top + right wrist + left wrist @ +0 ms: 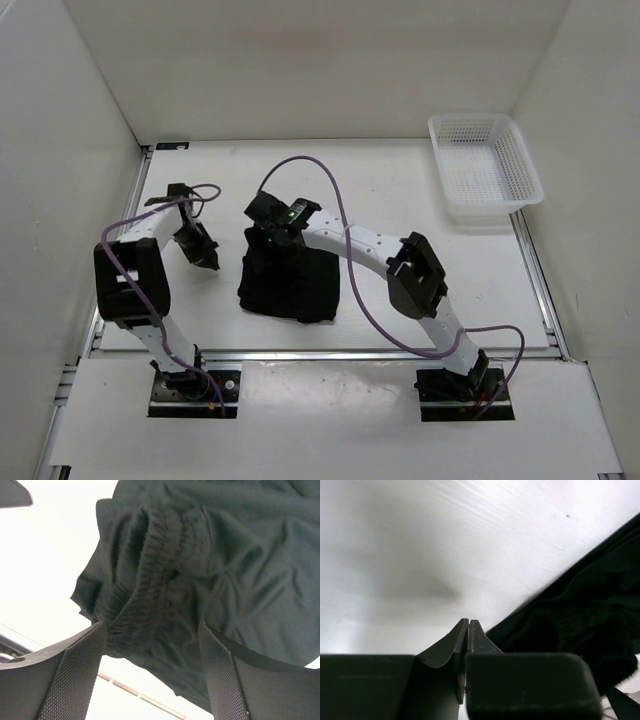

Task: Fold and stack the shorts
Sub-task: Fold the shorts

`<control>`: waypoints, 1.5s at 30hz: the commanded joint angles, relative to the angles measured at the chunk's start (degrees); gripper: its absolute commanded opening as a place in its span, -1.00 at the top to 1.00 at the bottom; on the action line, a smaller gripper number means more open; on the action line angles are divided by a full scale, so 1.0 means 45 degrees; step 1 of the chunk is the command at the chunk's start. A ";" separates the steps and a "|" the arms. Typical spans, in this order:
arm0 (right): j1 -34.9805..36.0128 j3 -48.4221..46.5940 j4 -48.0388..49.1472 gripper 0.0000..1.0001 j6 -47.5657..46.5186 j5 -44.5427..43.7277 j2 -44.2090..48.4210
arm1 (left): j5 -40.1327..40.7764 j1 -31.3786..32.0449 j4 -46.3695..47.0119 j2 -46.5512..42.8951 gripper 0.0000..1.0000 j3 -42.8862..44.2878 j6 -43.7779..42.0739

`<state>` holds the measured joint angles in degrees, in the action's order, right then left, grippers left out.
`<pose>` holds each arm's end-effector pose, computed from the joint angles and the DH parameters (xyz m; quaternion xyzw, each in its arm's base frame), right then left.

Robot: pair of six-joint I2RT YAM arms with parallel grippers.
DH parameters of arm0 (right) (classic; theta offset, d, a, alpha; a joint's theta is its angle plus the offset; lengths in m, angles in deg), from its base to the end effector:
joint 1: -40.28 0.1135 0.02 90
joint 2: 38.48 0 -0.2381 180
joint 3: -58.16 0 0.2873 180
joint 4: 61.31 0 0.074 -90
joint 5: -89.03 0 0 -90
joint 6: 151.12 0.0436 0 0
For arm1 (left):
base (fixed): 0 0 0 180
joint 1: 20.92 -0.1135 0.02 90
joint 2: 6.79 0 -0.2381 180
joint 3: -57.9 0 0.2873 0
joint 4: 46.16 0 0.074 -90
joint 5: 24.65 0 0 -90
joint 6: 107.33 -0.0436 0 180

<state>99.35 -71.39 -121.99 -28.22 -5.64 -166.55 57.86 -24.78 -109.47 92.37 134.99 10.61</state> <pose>0.2673 0.4392 0.2075 -0.2075 0.9407 0.1635 0.2126 0.3332 0.0168 0.1238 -0.2706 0.9596 -0.0722 0.0257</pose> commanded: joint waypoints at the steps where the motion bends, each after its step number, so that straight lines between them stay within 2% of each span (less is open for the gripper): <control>1: 0.0057 0.0754 0.1428 -0.53 -0.0320 -0.0013 0.2091 | -0.0114 -0.0430 -0.0559 -0.1620 0.62 0.0468 0.0138; 4: 0.0057 0.1711 0.1430 -0.41 -0.0164 -0.0932 0.3397 | 0.0002 -0.0160 -0.1163 -0.2499 0.58 0.1288 -0.0153; 7: -0.0253 0.3799 0.1762 -0.39 0.0343 -0.2358 0.5272 | -0.0403 0.0640 -0.1673 -0.2931 0.35 0.1992 -0.0817; 8: -0.0391 0.4926 0.1916 -0.39 0.0595 -0.2651 0.5741 | -0.0619 0.0836 -0.1790 -0.3087 0.12 0.1993 -0.0935; 11: -0.1249 0.6998 0.1918 -0.56 0.1065 -0.3006 0.7499 | -0.1129 0.1734 -0.1908 -0.3206 -0.28 0.1993 -0.1073; 12: -0.1812 0.7452 0.1918 -0.56 0.1067 -0.3006 0.8180 | -0.1129 0.2258 -0.1715 -0.3206 -0.59 0.1722 -0.1073; 13: -0.2088 0.7863 0.1918 -0.59 0.1202 -0.3006 0.8477 | -0.0917 0.2515 -0.1597 -0.3206 -0.75 0.1604 -0.0744; 18: -0.3534 0.9603 0.1801 -0.59 0.1203 -0.2772 0.9612 | -0.0622 0.3746 -0.0817 -0.2173 -0.83 0.1330 -0.0274; 23: -0.3790 0.9762 0.1566 -0.61 0.1203 -0.2654 0.9886 | 0.0000 0.4411 -0.0113 -0.0981 -0.83 0.1466 0.0098; 27: -0.3790 0.9762 0.1566 -0.61 0.1203 -0.2518 0.9886 | 0.0277 0.4412 0.0356 -0.0240 -0.76 0.1466 0.0216; 30: -0.3790 0.9762 0.1566 -0.61 0.1203 -0.2518 0.9886 | 0.0121 0.4412 0.0629 0.0191 -0.62 0.1329 0.0216; 35: -0.3906 0.9762 0.1449 -0.61 0.1067 -0.2518 0.9886 | 0.0121 0.4529 0.0748 0.0192 -0.21 0.1329 0.0216; 36: -0.3908 0.9762 0.1449 -0.61 0.1067 -0.2518 0.9886 | 0.0121 0.4529 0.0748 0.0192 0.04 0.1329 0.0216; 40: -0.3908 0.9762 0.1449 -0.61 0.1067 -0.2518 0.9886 | 0.0121 0.4529 0.0632 -0.0470 0.78 0.1329 0.0216; 45: -0.4044 0.9879 0.1449 -0.61 0.0833 -0.2518 0.9886 | 0.0841 0.5172 -0.0305 -0.1447 0.78 0.1933 0.0216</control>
<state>81.84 -27.15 -115.23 -23.67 -16.89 -124.08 59.35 -3.47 -108.51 91.86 141.04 11.64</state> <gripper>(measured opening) 0.808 0.190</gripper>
